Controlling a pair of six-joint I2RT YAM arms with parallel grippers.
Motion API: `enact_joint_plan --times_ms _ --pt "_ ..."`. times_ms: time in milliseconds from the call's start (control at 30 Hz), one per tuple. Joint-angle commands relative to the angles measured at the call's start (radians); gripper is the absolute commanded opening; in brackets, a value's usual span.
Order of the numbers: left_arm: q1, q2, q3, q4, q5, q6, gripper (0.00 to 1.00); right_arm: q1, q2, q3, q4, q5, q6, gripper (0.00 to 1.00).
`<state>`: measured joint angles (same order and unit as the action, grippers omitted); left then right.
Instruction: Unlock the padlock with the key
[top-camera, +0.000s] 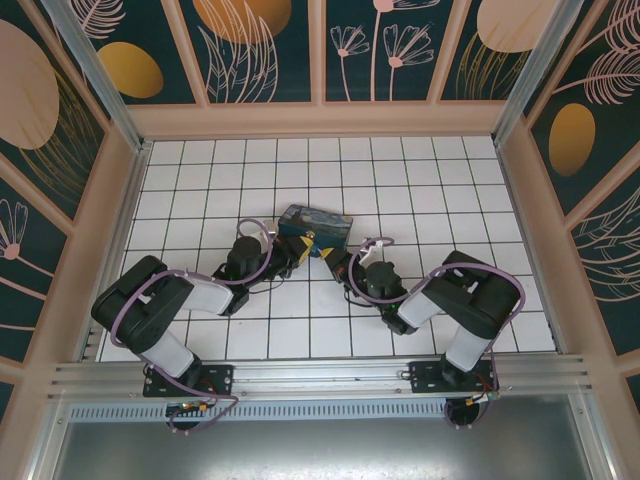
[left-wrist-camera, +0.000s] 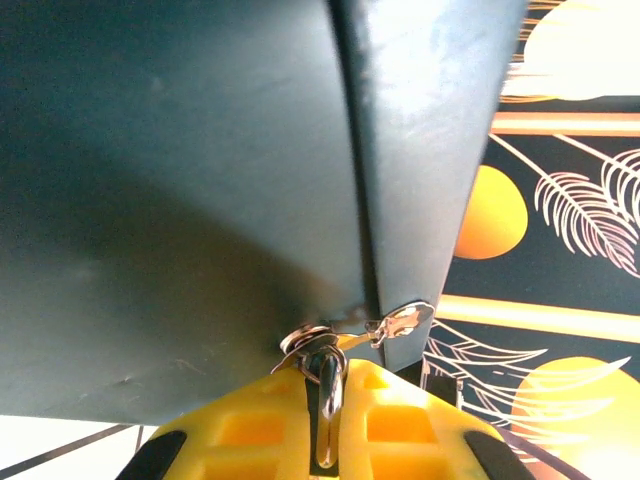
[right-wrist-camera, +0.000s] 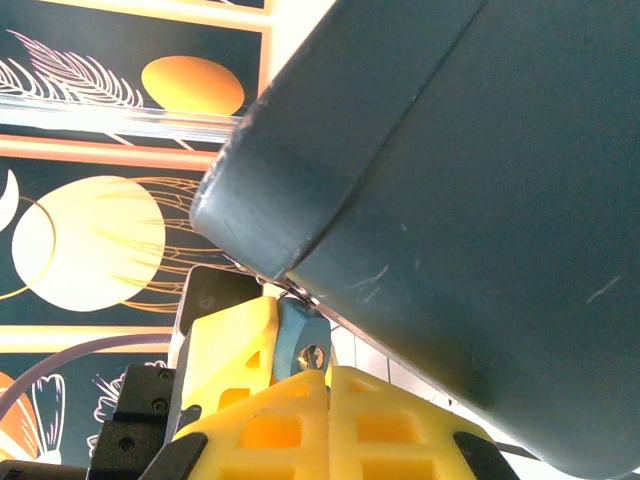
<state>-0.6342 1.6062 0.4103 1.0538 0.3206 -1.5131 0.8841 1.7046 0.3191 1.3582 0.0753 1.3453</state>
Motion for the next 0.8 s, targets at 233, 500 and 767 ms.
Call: enact_joint_plan --times_ms 233,500,767 --pt "-0.051 -0.024 -0.01 -0.007 0.101 -0.056 0.0 -0.043 -0.057 0.03 0.112 -0.082 0.012 0.0" --pt "-0.05 -0.055 0.032 -0.159 0.093 0.075 0.0 -0.097 -0.141 0.097 -0.062 -0.203 -0.028 0.0" --pt "-0.051 -0.028 0.031 -0.111 0.086 0.044 0.0 -0.063 -0.105 0.147 -0.079 -0.205 -0.047 0.0"
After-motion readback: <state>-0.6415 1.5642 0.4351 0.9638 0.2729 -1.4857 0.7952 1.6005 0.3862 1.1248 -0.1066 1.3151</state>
